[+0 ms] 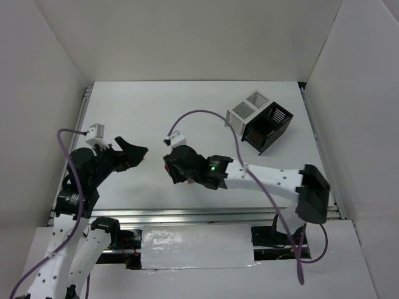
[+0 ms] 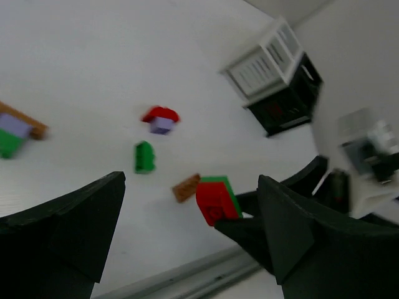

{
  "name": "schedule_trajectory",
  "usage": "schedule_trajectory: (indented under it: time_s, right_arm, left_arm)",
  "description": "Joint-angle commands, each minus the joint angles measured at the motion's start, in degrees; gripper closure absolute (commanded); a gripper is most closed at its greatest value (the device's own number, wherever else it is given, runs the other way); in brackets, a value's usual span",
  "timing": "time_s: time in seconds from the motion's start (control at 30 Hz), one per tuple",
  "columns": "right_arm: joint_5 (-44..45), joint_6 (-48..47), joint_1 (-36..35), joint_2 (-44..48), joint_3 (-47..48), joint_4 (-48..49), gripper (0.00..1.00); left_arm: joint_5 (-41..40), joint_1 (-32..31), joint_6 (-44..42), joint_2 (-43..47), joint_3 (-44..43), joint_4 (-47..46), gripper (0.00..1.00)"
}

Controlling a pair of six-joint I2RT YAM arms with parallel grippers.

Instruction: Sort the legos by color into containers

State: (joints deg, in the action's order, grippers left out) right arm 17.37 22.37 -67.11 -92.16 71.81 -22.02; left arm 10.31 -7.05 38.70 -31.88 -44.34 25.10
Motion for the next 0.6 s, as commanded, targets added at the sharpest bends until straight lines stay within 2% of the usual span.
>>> schedule_trajectory:
  time_s: [0.0,0.03,0.13,0.17,0.3,0.57]
  right_arm:
    - [8.3,8.9,0.1,8.4,-2.3,1.6,1.0]
    - [8.6,9.3,0.0,10.3,-3.1,0.8,1.0]
    - [9.2,10.5,0.0,15.4,-6.2,0.0,1.0]
    - [8.9,11.0,0.0,16.7,-7.2,0.7,1.0]
    - [9.2,11.6,-0.1,22.5,-9.6,0.6,1.0]
    - [11.5,12.3,-0.1,24.3,-9.4,-1.7,1.0]
  left_arm:
    - [26.9,-2.4,15.1,-3.3,8.3,-28.5,0.0]
    - [27.0,-3.6,15.8,-4.8,9.1,-33.9,0.01]
    - [23.6,-9.5,14.8,-6.7,7.5,-37.0,0.0]
    - [22.5,-12.3,14.4,-7.2,7.0,-37.1,0.01]
    - [18.0,-16.9,11.7,-11.1,3.7,-34.4,0.01]
    - [10.1,-25.1,11.0,-18.8,1.4,-32.2,0.1]
